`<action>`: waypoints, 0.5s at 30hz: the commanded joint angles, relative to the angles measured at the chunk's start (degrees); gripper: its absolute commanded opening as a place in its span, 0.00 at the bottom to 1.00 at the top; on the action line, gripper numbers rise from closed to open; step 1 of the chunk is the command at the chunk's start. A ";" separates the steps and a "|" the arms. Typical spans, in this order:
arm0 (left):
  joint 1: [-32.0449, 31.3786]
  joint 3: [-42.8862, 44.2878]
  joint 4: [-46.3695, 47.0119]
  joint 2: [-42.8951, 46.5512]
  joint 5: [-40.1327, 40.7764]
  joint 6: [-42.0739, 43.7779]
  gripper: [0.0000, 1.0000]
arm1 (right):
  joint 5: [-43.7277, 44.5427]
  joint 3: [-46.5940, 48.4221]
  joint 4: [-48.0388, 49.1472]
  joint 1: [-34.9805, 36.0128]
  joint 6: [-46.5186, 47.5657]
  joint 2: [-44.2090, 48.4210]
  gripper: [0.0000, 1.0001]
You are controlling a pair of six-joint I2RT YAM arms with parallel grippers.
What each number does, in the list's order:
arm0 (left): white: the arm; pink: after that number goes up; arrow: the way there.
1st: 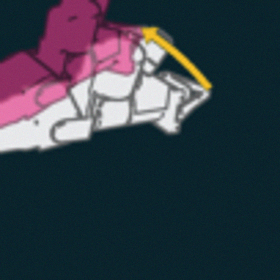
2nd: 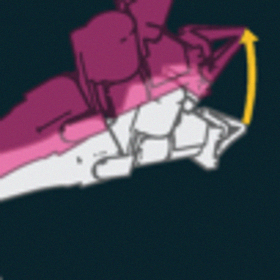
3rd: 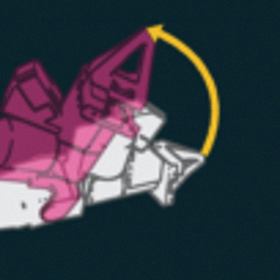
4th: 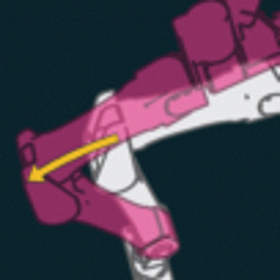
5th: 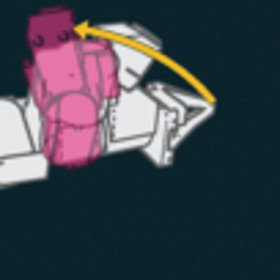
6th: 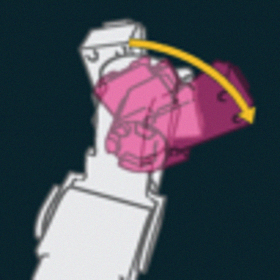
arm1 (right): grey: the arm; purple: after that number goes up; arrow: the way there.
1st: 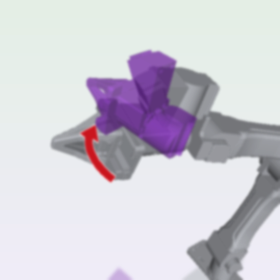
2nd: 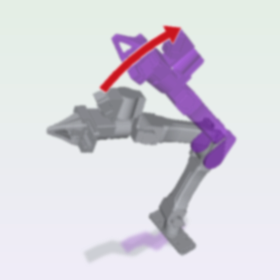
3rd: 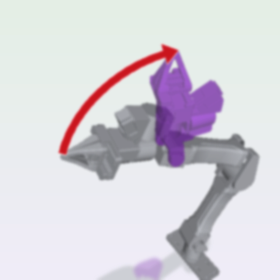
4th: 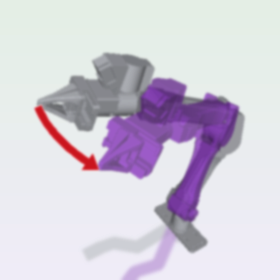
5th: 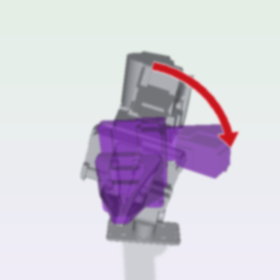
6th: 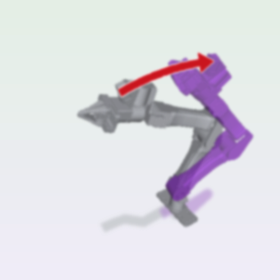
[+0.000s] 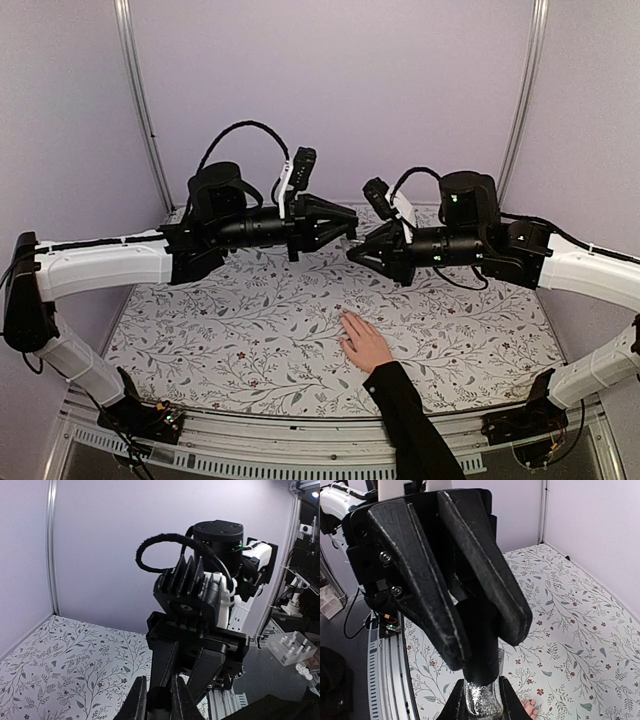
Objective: Paint the nails
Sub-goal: Screw the nail polish bottle.
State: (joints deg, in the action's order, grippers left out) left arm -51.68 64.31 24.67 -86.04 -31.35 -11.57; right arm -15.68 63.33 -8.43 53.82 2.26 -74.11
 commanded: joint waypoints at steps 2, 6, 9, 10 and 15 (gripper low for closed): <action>-0.89 -3.11 -1.64 -0.44 -12.30 1.60 0.00 | -11.53 0.61 6.07 0.06 3.79 2.92 0.00; -0.96 -3.32 -1.81 -0.43 -16.70 2.54 0.00 | -17.82 0.74 6.17 0.13 5.25 3.91 0.00; -1.19 -3.32 -1.65 -0.71 -20.96 3.14 0.00 | -23.18 0.84 6.39 0.10 6.18 4.70 0.00; -1.33 -3.30 -1.64 -0.90 -22.40 3.33 0.00 | -24.87 0.92 6.47 0.07 6.53 4.88 0.00; -2.20 -2.51 -1.72 -2.39 -29.43 4.13 0.00 | -34.17 1.68 6.68 0.13 8.25 5.67 0.00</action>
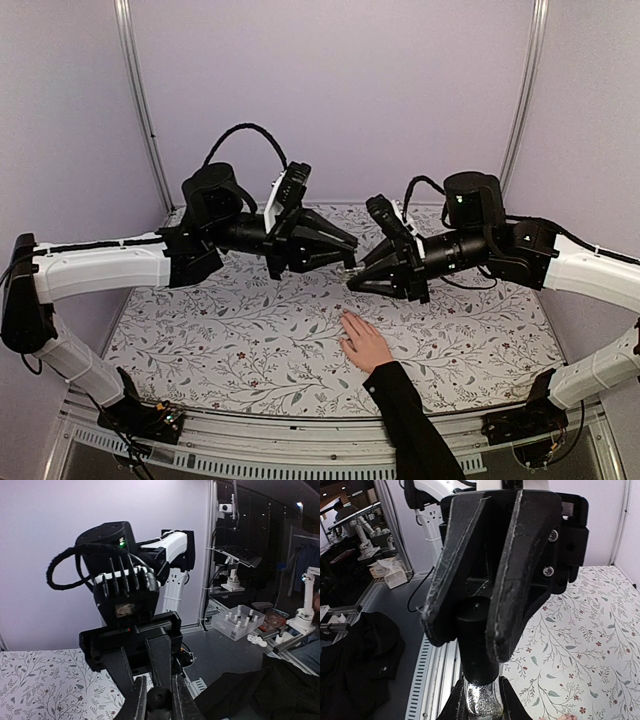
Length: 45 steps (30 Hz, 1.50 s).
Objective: Paint the nails
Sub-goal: Screw the nail polish bottle.
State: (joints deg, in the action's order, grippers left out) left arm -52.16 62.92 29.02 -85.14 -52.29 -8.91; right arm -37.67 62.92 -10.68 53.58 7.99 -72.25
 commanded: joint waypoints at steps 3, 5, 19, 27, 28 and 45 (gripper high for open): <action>-2.60 -0.42 -6.45 -4.06 -10.46 2.04 0.00 | -16.87 2.43 9.23 0.40 3.09 3.95 0.00; -3.03 0.06 -6.72 -4.50 -11.15 2.46 0.00 | -18.61 2.27 9.86 0.39 3.34 3.97 0.00; -3.35 3.10 -14.28 -4.24 -11.05 7.83 0.00 | -21.72 1.34 9.24 0.39 4.67 2.18 0.00; -2.98 4.64 -18.15 -1.97 -8.33 10.55 0.10 | -20.69 -2.44 12.57 0.40 3.33 2.33 0.00; -2.90 4.70 -18.34 -1.65 -7.93 10.56 0.14 | -20.43 -2.72 12.58 0.38 3.07 2.41 0.00; 0.77 -4.03 -14.61 12.23 23.23 11.90 0.53 | 1.68 -9.86 16.72 0.40 -2.35 1.79 0.00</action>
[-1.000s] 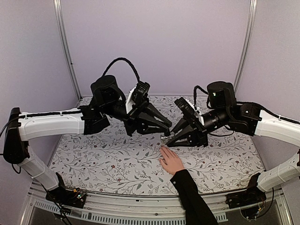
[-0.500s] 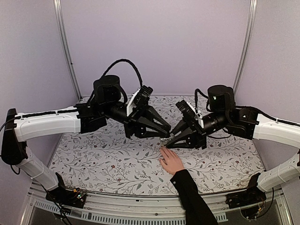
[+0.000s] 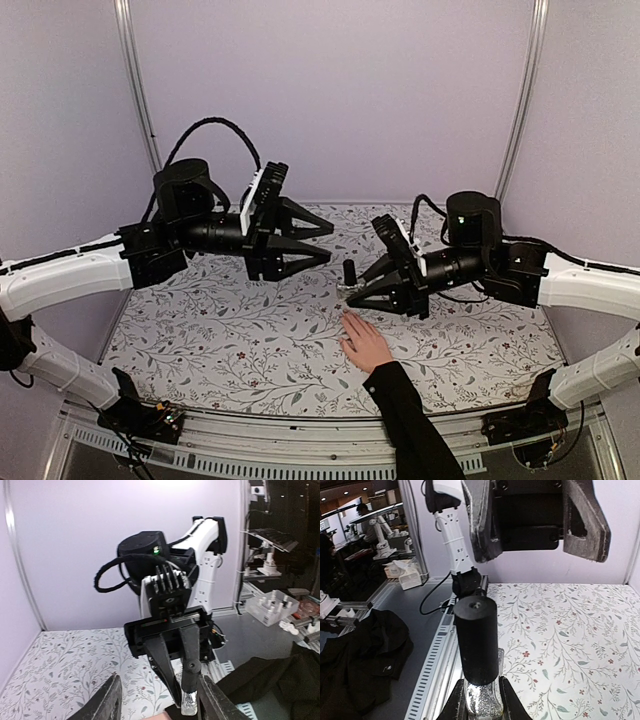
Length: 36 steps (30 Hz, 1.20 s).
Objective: Paint the nails
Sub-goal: Screw the nail polish bottle.
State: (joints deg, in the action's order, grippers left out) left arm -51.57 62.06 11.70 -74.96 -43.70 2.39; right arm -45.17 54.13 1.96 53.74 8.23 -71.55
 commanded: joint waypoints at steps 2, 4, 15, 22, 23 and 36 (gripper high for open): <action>-0.01 -4.76 4.88 2.88 17.53 0.41 0.53 | 14.76 -1.55 4.85 0.26 -3.61 1.94 0.00; -0.40 -6.07 6.83 3.36 19.33 -0.12 0.53 | 21.01 -1.57 4.91 0.23 -4.40 2.24 0.00; -5.44 -5.00 17.65 -3.57 27.24 -7.07 0.49 | 46.36 -1.49 4.02 0.44 -10.48 2.76 0.00; -7.46 0.95 18.07 -10.78 34.11 -10.23 0.45 | 51.10 -1.67 3.46 1.35 -10.43 2.97 0.00; -7.56 1.42 18.16 -11.63 35.28 -10.90 0.44 | 51.37 -1.91 3.37 1.36 -10.43 2.99 0.00; -7.68 6.84 18.34 -18.25 40.04 -15.32 0.36 | 53.08 -2.14 2.42 1.72 -11.45 2.73 0.00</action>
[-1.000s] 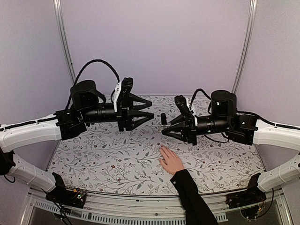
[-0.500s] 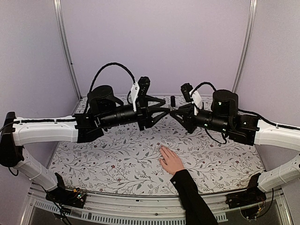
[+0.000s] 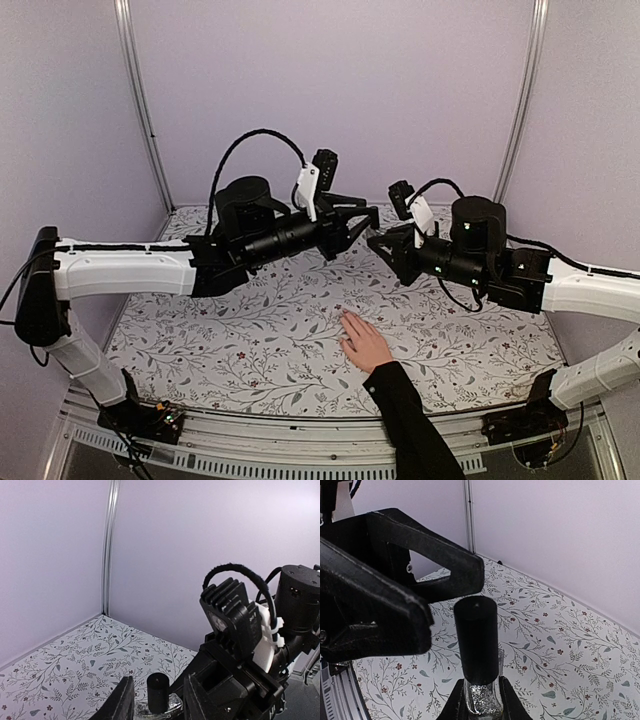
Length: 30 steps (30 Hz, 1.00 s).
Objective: Paint the nails
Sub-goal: Screw the nail polish bottle.
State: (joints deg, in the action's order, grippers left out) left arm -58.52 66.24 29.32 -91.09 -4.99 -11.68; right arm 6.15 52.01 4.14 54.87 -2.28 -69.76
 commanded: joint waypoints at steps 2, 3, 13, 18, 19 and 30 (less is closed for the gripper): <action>-0.77 3.81 0.17 -3.21 0.81 -1.39 0.35 | 1.81 0.15 -0.03 0.67 -0.89 0.86 0.00; -0.80 4.34 -0.20 -3.70 0.49 -1.44 0.34 | 1.84 0.19 -0.17 0.69 -0.88 0.85 0.00; -0.84 3.68 0.40 -3.97 -1.73 -1.10 0.03 | 0.94 0.74 -0.86 0.76 -0.62 1.02 0.00; -0.73 3.06 -1.34 -2.94 -5.23 0.84 0.00 | -2.01 1.68 -1.35 0.76 -0.29 1.64 0.00; -0.53 2.44 -1.09 -2.54 -6.37 0.83 0.00 | -2.94 1.80 -1.27 0.76 0.02 1.88 0.00; 2.18 -3.94 4.01 -0.14 -24.29 -1.65 0.00 | -19.71 4.55 -2.79 0.72 5.27 3.75 0.00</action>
State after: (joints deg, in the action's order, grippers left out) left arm -56.77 64.86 31.66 -91.79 -18.26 -12.64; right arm -3.90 52.90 -1.19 55.07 -0.12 -67.85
